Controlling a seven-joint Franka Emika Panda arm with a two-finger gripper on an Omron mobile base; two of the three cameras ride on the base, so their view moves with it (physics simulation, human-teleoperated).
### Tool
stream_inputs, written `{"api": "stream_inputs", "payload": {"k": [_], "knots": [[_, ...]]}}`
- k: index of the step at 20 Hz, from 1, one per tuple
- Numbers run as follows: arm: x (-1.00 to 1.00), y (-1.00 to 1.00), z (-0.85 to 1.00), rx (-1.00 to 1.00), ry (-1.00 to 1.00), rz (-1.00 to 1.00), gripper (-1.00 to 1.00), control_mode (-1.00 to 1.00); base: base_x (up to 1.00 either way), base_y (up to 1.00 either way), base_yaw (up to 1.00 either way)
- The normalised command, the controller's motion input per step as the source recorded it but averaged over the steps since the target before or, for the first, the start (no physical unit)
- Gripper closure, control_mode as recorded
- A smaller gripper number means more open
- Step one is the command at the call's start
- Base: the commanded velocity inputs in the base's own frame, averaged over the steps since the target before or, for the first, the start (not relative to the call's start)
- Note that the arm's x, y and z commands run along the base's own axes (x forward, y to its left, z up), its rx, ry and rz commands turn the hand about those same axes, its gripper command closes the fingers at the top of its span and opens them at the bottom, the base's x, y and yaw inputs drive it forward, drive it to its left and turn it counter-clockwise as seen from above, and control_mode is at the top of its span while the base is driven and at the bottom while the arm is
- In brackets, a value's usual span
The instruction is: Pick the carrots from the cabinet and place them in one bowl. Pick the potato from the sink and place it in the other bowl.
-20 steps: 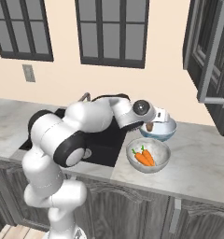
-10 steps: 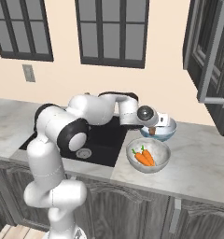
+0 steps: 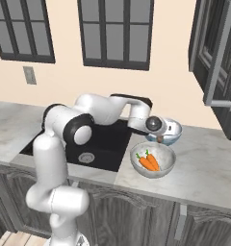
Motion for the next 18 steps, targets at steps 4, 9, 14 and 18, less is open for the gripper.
{"api": "stream_inputs", "payload": {"k": [4,9,14,18], "knots": [[0.30,-0.29,0.31,0.03,0.00,0.00,1.00,-1.00,0.00,0.00,0.00],[0.40,-0.15,0.35,0.05,0.00,0.00,1.00,-1.00,0.00,0.00,0.00],[0.35,0.00,0.21,0.06,0.02,0.00,1.00,-1.00,0.00,0.00,0.00],[0.35,0.00,0.01,0.01,0.05,0.00,1.00,-1.00,0.00,0.00,0.00]]}}
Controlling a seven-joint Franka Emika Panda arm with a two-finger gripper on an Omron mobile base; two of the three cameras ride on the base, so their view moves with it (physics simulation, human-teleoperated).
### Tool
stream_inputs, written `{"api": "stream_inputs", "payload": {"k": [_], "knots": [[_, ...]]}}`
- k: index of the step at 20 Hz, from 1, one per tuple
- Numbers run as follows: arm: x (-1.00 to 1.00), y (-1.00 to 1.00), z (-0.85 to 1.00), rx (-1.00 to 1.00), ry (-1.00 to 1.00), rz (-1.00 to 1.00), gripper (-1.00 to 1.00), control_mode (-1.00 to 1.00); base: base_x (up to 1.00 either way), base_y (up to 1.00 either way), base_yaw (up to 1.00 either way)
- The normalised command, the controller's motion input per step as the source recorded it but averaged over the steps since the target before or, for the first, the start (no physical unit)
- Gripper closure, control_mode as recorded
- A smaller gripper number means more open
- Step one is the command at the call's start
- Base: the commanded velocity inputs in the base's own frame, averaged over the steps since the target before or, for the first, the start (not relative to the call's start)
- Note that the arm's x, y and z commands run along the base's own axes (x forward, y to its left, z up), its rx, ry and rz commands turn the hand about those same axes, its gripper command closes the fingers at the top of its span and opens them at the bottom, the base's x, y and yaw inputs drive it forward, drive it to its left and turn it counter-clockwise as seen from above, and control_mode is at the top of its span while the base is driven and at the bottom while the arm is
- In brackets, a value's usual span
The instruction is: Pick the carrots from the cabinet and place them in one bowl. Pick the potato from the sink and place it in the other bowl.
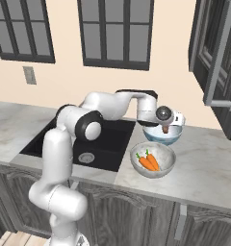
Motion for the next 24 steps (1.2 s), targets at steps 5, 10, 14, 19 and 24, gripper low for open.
{"api": "stream_inputs", "payload": {"k": [5,10,14,19,24], "knots": [[0.37,0.00,-0.21,0.00,0.08,0.00,1.00,-1.00,0.00,0.00,0.00],[0.28,0.00,-0.28,0.00,0.06,0.00,1.00,-1.00,0.00,0.00,0.00],[0.23,0.00,-0.15,0.00,0.02,0.00,1.00,-1.00,0.00,0.00,0.00],[0.05,0.00,-0.20,0.00,0.00,0.00,1.00,-1.00,0.00,0.00,0.00],[0.00,0.00,-0.31,0.00,0.00,0.00,1.00,-1.00,0.00,0.00,0.00]]}}
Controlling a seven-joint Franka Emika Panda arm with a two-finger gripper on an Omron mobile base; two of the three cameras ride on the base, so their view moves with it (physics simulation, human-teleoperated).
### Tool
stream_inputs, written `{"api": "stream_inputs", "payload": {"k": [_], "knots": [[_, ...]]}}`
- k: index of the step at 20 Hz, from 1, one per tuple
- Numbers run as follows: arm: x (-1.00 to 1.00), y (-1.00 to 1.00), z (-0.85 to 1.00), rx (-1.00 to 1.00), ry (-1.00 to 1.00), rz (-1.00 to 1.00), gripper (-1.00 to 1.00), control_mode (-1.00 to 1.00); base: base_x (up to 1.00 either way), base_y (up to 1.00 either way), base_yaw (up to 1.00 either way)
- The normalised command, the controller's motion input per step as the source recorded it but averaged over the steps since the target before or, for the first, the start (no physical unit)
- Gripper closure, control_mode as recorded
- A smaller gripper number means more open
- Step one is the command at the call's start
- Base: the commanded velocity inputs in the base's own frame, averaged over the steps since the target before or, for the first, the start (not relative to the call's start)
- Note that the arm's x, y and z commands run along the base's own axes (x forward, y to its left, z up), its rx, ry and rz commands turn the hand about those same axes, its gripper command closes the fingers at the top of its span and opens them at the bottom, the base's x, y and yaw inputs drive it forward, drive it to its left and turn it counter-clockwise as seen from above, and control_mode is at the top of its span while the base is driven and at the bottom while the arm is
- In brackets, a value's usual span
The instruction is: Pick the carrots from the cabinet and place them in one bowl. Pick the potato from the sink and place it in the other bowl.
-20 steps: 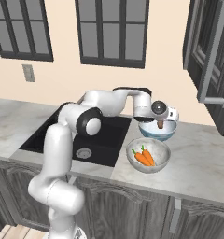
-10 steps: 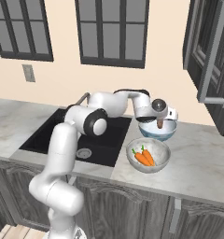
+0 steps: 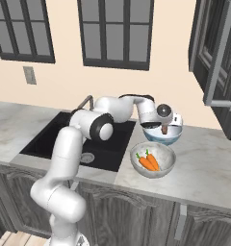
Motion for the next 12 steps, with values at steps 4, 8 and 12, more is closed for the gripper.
{"api": "stream_inputs", "payload": {"k": [4,8,12], "knots": [[0.01,0.00,-0.25,0.00,0.00,0.00,1.00,-1.00,0.00,0.00,0.00],[0.01,0.00,-0.21,0.00,0.00,0.00,1.00,-1.00,0.00,0.00,0.00],[0.06,0.00,-0.19,0.00,0.00,0.00,1.00,-1.00,0.00,0.00,0.00]]}}
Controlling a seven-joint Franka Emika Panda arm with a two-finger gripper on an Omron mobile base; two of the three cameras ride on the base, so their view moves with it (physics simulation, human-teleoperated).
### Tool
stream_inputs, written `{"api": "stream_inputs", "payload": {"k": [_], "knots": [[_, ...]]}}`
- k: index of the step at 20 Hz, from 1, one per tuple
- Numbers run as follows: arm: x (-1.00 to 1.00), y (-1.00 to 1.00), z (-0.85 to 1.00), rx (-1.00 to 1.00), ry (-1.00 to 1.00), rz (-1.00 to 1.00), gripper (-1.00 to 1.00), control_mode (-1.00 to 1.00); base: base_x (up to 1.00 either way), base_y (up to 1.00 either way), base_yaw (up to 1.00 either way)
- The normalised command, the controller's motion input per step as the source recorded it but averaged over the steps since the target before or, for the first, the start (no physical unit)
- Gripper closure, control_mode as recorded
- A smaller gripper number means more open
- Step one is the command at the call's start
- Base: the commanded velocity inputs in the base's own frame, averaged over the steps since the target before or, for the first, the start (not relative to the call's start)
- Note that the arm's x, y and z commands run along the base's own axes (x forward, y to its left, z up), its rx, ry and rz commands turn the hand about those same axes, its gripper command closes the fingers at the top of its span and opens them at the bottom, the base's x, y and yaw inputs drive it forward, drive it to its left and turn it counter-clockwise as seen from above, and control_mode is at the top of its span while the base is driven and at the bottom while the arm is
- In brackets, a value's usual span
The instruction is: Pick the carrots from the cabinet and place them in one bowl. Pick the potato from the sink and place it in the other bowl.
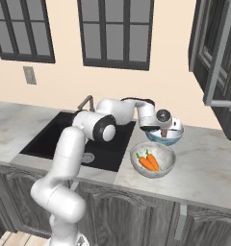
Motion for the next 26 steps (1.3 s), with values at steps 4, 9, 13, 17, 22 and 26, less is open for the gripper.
{"api": "stream_inputs", "payload": {"k": [4,9,13,17,22,26], "knots": [[0.09,0.00,-0.03,0.00,0.00,0.00,-1.00,-1.00,0.00,0.00,0.00],[-0.01,0.00,0.17,0.00,0.00,0.00,-1.00,-1.00,0.00,0.00,0.00],[-0.09,0.00,0.31,0.00,0.00,0.00,-1.00,-1.00,0.00,0.00,0.00],[-0.12,0.00,0.37,0.00,0.00,0.00,-1.00,-1.00,0.00,0.00,0.00],[-0.06,0.00,0.21,0.00,0.00,0.00,-1.00,-1.00,0.00,0.00,0.00],[-0.31,0.00,0.54,0.00,0.00,0.00,-1.00,-1.00,0.00,0.00,0.00]]}}
